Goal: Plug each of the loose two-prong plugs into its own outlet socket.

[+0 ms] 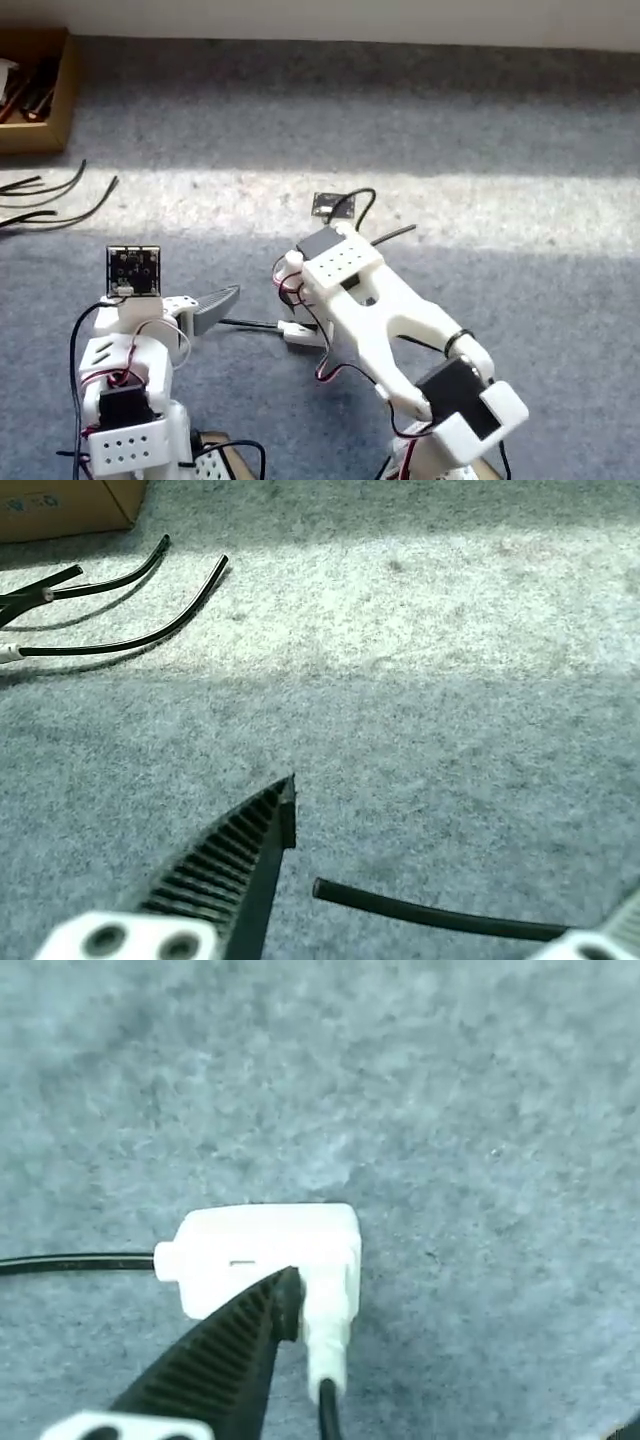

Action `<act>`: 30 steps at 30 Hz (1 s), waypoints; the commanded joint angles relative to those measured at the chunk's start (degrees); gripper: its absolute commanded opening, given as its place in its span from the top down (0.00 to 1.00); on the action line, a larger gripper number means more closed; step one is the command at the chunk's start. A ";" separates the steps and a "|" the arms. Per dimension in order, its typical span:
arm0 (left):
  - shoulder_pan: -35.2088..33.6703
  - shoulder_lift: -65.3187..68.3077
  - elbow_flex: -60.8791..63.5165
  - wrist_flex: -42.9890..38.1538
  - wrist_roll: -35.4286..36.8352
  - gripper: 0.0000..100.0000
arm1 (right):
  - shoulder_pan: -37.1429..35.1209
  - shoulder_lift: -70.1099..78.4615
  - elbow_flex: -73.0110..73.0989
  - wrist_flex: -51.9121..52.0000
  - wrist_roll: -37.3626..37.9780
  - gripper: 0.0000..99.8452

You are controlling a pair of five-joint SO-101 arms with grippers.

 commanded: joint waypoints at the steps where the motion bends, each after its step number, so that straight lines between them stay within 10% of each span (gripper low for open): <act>1: 0.84 -0.48 0.84 -0.97 0.26 0.50 | 0.84 -2.42 -2.42 1.71 -0.53 0.10; 19: 0.84 -0.48 0.57 -0.97 0.26 0.50 | 8.84 -43.47 -13.23 24.04 4.31 0.30; 30: 0.84 -0.40 -9.54 5.80 0.53 0.50 | 25.89 -44.62 -13.32 28.88 18.46 0.96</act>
